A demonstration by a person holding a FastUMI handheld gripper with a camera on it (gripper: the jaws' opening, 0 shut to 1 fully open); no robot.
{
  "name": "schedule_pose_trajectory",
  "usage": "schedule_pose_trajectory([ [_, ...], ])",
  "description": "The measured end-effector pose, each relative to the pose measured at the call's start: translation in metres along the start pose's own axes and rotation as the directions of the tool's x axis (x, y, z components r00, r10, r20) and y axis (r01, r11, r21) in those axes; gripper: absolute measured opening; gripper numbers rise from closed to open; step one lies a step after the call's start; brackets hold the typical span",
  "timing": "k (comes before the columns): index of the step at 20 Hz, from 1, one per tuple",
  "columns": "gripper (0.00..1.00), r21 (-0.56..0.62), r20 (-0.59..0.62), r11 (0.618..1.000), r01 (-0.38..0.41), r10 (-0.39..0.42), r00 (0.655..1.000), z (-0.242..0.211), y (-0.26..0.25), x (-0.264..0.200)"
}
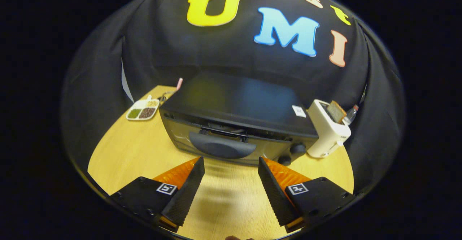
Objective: Open the toaster oven, put the food inside, and close the toaster oven door.
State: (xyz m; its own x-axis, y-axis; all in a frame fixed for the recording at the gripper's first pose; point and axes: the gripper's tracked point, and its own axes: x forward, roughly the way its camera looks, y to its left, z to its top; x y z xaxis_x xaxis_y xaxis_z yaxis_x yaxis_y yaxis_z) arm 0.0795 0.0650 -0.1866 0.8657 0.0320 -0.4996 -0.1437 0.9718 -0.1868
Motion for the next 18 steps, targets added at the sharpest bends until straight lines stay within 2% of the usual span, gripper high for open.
schedule_pose_trajectory([
  [3, 0.98, 0.041, 0.175, 0.999, 0.009, -0.016, 0.984, 0.050, -0.020, -0.036],
  [8, 0.98, 0.051, 0.369, 0.995, 0.086, -0.099, 0.924, 0.095, -0.080, -0.096],
  [12, 0.98, 0.109, 0.440, 0.983, 0.148, -0.182, 0.879, 0.100, -0.142, -0.142],
  [18, 0.98, 0.189, 0.471, 0.948, 0.255, -0.315, 0.824, 0.072, -0.217, -0.193],
])
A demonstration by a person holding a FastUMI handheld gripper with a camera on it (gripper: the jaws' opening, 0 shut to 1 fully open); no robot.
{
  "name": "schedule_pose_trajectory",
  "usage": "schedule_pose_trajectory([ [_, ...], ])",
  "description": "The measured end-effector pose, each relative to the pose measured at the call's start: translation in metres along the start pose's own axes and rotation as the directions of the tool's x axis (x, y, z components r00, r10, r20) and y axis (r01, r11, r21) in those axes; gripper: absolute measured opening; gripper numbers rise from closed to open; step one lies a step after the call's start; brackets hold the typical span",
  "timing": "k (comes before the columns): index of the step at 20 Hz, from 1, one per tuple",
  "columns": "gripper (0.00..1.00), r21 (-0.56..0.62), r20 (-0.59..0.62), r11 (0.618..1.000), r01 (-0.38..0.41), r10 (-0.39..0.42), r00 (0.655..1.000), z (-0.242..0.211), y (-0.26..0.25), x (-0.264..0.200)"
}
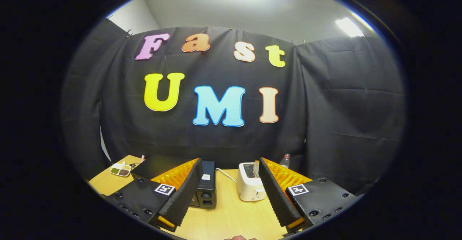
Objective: Open the toaster oven, put the food inside, and close the toaster oven door.
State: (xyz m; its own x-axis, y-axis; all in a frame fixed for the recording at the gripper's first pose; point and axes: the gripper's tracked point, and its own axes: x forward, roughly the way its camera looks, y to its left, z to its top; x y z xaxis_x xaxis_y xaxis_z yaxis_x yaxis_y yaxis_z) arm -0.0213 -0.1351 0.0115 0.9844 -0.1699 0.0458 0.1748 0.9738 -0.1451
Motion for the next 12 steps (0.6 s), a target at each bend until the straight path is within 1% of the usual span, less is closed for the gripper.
schedule_pose_trajectory([
  [2, 0.98, 0.005, -0.001, 0.999, 0.041, -0.040, 0.999, 0.002, -0.019, -0.005],
  [4, 0.98, 0.034, -0.008, 0.998, 0.045, -0.044, 0.999, 0.004, -0.021, -0.005],
  [7, 0.98, 0.045, 0.007, 0.997, 0.057, -0.057, 0.998, 0.012, -0.028, -0.001],
  [12, 0.98, 0.082, 0.008, 0.997, 0.014, -0.014, 1.000, 0.022, -0.008, 0.006],
])
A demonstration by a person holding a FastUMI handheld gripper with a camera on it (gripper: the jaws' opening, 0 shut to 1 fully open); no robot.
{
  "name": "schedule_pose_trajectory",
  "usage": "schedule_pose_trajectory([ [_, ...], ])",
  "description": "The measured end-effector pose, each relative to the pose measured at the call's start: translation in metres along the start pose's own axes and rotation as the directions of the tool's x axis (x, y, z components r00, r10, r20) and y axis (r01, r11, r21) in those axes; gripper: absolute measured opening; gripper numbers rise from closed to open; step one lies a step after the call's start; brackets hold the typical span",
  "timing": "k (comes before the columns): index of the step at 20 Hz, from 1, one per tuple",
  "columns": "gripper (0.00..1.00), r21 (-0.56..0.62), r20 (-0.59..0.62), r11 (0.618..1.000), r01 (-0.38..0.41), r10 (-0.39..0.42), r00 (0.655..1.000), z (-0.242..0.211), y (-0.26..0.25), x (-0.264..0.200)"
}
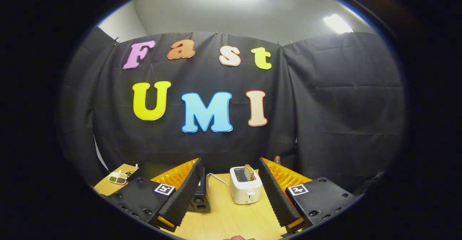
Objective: Open the toaster oven, put the food inside, and close the toaster oven door.
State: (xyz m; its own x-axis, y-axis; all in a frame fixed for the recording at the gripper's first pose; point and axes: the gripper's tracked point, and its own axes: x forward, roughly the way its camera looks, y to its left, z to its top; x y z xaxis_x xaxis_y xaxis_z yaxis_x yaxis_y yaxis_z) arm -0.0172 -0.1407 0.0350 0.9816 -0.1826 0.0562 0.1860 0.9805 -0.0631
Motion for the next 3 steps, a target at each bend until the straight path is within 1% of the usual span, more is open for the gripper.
schedule_pose_trajectory([
  [3, 0.98, 0.001, -0.008, 1.000, -0.021, 0.021, 1.000, 0.0009, 0.0113, 0.0021],
])
